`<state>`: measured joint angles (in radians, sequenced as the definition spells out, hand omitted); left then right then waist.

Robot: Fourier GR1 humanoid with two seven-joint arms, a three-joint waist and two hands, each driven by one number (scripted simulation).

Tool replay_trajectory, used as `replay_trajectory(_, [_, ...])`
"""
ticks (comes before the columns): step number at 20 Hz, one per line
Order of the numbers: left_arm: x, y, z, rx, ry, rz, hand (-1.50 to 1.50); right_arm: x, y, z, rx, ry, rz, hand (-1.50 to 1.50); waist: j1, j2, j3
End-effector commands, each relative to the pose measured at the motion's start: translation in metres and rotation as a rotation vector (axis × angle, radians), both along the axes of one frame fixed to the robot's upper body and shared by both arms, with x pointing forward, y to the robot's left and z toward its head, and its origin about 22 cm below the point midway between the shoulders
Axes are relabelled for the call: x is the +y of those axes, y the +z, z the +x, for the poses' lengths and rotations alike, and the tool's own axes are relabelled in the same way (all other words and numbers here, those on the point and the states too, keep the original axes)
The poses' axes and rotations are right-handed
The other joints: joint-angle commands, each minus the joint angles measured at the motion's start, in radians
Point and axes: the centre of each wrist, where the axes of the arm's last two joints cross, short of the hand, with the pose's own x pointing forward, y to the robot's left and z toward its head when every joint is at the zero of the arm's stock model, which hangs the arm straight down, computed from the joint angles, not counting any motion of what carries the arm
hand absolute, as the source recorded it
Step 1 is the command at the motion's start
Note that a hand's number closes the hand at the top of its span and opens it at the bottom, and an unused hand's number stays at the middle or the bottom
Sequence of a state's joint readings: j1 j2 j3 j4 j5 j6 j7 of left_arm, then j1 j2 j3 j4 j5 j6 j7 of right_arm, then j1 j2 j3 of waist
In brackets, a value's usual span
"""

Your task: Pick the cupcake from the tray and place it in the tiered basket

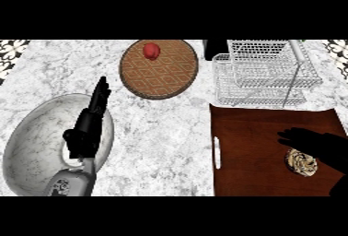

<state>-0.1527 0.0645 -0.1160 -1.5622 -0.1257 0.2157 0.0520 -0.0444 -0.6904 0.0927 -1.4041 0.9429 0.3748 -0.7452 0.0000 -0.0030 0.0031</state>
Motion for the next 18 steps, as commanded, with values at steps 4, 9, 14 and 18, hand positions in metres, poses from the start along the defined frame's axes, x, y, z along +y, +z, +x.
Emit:
replay_trajectory(4, [0.004,-0.004,-0.01,0.014,-0.002,0.014,0.0,0.008,-0.028,0.013,-0.011,-0.02,0.089,1.5,0.005,0.003,-0.003])
replay_trajectory(9, [0.015,-0.003,-0.005,0.021,0.004,-0.004,0.0,0.007,-0.043,-0.005,-0.185,0.045,0.076,1.5,0.002,0.003,-0.003])
replay_trajectory(14, [-0.022,0.01,0.002,0.001,-0.001,0.015,0.0,0.024,-0.031,0.003,-0.243,0.023,0.089,1.5,-0.002,0.002,-0.003])
replay_trajectory(18, [0.006,0.0,0.001,0.01,0.004,0.005,0.0,0.075,-0.031,0.021,-0.233,-0.306,-0.106,1.5,0.003,0.002,-0.008])
